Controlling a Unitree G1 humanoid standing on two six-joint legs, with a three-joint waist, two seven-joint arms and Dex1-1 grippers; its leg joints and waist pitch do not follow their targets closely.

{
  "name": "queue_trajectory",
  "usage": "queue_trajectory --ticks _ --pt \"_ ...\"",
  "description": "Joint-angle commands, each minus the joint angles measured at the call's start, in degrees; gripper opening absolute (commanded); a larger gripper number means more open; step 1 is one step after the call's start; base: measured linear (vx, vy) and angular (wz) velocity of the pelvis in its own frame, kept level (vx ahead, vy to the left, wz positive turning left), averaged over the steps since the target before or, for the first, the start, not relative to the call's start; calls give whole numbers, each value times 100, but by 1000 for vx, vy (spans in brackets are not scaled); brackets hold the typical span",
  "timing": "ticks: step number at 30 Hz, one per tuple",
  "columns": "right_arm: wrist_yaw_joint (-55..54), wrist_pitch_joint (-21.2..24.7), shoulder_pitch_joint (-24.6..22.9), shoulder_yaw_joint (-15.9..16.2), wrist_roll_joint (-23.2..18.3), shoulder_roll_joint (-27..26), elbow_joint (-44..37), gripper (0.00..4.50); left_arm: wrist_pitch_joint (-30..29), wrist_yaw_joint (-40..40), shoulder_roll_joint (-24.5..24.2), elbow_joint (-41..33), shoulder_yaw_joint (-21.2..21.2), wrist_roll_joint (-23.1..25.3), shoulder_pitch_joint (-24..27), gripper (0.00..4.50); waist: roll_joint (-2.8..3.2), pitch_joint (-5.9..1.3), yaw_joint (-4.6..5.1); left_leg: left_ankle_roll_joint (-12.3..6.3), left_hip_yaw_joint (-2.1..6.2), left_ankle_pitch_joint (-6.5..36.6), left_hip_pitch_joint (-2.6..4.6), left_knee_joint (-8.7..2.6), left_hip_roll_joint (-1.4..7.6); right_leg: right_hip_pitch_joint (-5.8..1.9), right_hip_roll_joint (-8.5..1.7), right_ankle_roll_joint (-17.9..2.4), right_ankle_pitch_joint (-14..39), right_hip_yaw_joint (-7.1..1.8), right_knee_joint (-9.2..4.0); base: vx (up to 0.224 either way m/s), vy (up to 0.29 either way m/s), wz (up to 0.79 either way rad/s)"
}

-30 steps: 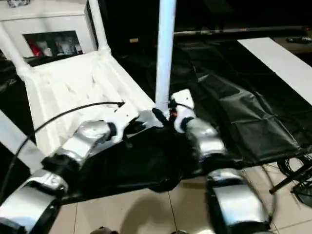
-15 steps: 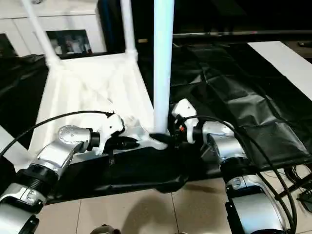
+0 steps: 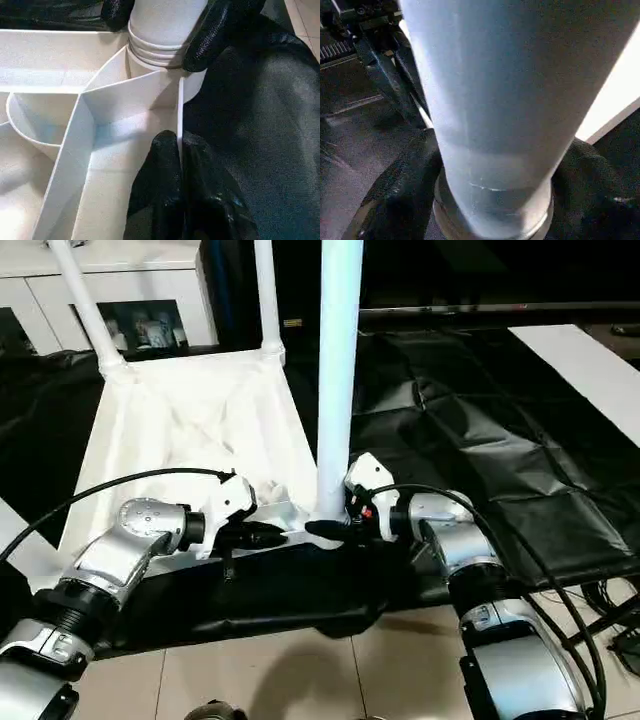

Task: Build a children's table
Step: Rotate leg to tighten

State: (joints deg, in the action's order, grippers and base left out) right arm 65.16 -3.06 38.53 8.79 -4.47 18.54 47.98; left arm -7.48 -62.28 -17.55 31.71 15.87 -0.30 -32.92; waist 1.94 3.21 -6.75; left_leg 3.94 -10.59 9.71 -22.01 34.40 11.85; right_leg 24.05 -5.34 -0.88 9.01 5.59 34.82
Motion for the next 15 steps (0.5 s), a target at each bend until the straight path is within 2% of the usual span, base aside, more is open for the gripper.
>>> queue_trajectory --ticks 1,7,8,9,10,12,13,14,15 --pt "-6 -63 29 -80 -43 -37 -5 292 23 -113 66 -287 -92 -269 25 0 -135 -433 3 -429 34 1136 68 -380 152 -331 -333 -1133 1685 -271 -407 0 0 0" --pt "-77 -46 -32 -164 -132 -97 -5 269 -143 -244 -2 -340 -63 -287 77 0 -114 -440 16 -455 33 1072 65 -375 153 -334 -325 -1190 1540 -271 -390 0 0 0" --pt "-185 -31 -17 -191 -127 -117 47 268 -139 -187 5 -304 -69 -261 66 0 -93 -441 16 -446 35 1090 69 -374 150 -333 -323 -1200 1541 -270 -387 0 0 0" --pt "-503 11 25 -272 -112 -177 197 267 -130 -19 24 -195 -88 -184 33 0 -97 -438 28 -434 32 1104 70 -377 150 -325 -321 -1204 1550 -273 -396 0 0 0" --pt "-1659 115 177 -471 19 -344 698 267 185 1046 192 383 -215 205 -218 0 -90 -412 69 -364 38 1205 75 -396 135 -304 -315 -1179 1703 -272 -428 0 0 0" --pt "-3051 382 332 -803 -27 -573 1155 267 223 2064 445 958 -427 372 -554 0 -109 -400 116 -158 58 1439 106 -418 120 -312 -318 -1043 2138 -262 -467 0 0 0" --pt "-3051 382 332 -803 -27 -573 1155 266 223 2064 445 958 -427 372 -554 0 -107 -392 133 -105 56 1467 108 -414 96 -302 -307 -988 2263 -257 -492 0 0 0" --pt "-3976 509 411 -1028 -103 -774 1352 266 106 2599 639 1259 -492 439 -771 0 -119 -401 159 -55 62 1537 124 -414 92 -310 -335 -890 2456 -252 -529 0 0 0" --pt "-3976 509 411 -1028 -103 -774 1352 266 106 2599 639 1259 -492 439 -771 0 -115 -397 162 -65 54 1535 126 -407 88 -296 -339 -868 2477 -258 -541 0 0 0"
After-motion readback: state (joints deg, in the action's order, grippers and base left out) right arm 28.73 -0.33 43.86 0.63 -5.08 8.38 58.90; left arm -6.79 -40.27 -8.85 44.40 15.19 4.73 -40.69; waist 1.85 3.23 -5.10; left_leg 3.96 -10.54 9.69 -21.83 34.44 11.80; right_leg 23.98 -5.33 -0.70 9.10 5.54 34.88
